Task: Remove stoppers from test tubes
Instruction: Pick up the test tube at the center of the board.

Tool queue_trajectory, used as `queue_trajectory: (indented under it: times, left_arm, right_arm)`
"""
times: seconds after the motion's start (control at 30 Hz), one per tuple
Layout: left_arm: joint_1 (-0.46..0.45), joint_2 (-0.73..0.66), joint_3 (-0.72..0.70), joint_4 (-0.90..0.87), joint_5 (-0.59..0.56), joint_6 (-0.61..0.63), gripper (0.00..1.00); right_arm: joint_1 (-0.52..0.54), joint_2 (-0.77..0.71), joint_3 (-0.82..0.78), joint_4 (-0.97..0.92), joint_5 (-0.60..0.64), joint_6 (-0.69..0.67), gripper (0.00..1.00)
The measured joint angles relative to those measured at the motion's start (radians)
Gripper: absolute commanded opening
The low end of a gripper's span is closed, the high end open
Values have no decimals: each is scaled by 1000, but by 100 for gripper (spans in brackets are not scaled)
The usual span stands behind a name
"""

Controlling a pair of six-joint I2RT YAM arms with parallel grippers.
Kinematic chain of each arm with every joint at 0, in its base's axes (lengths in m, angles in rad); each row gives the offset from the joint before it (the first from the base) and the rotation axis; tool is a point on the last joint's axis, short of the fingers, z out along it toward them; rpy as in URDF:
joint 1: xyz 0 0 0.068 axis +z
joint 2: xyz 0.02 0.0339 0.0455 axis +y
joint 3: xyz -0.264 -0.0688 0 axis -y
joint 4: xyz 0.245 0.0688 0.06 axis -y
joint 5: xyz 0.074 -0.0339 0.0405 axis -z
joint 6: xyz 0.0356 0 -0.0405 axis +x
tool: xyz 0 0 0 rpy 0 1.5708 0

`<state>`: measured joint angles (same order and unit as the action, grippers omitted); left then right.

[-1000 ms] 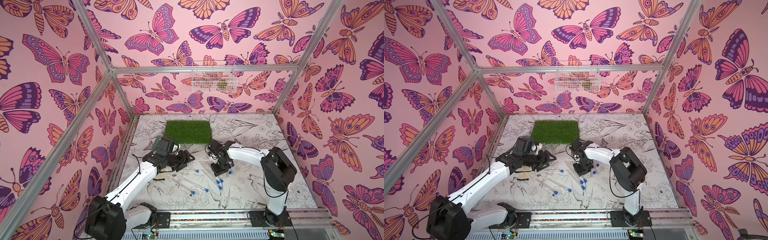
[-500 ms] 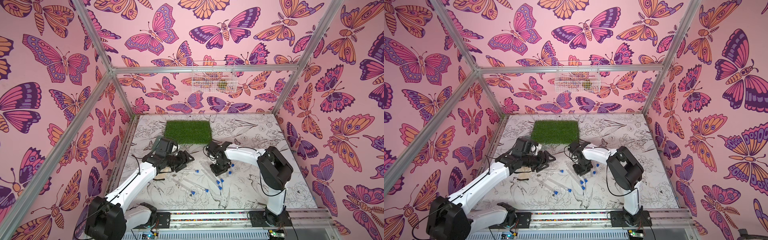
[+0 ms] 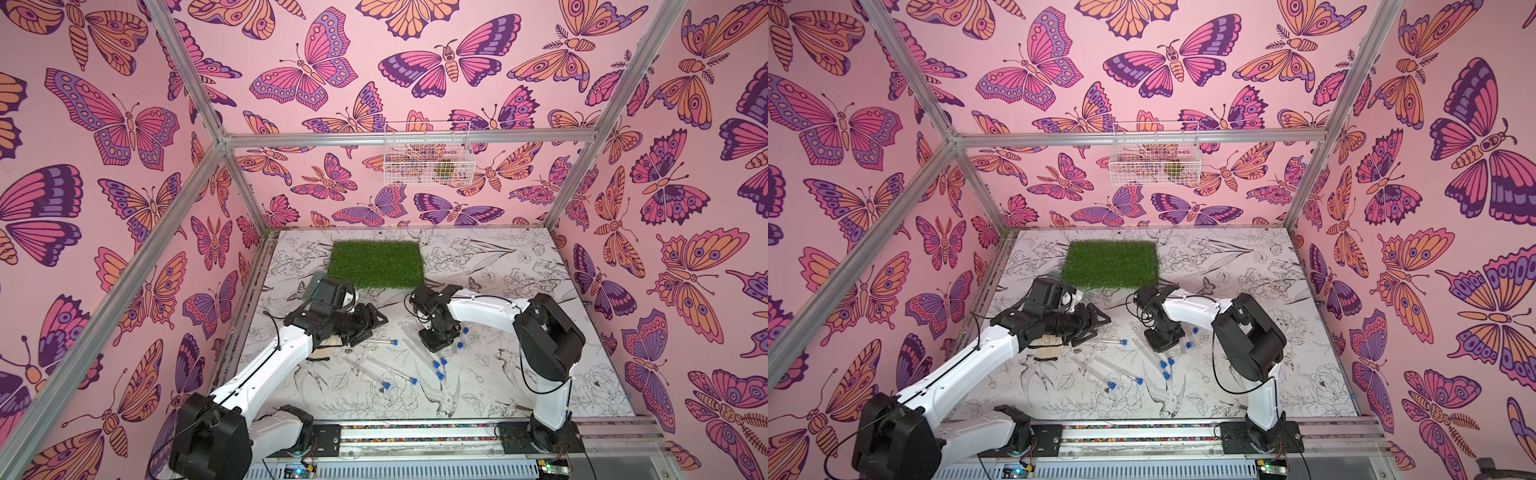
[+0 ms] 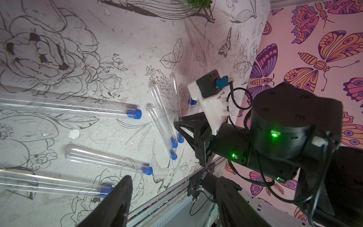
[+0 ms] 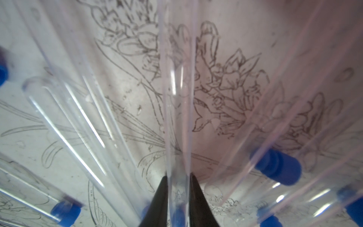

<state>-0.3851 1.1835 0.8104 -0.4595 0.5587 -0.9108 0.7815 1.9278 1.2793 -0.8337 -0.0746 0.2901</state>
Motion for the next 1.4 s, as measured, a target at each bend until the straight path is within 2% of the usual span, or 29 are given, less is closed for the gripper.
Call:
queue_trajectory:
  times: [0.6,1.1,1.4]
  left_arm:
    - [10,38,2,39,33,5,70]
    - [13,147,73,74,85,30,70]
    - [13,200,138,102,182,68,70]
  right_arm:
    - [-3,-95,51,-28,-24,1,20]
    - [-163,-270,12,-18,-206,0,20]
    - [-232,-358,-32,3,-363,-1,20]
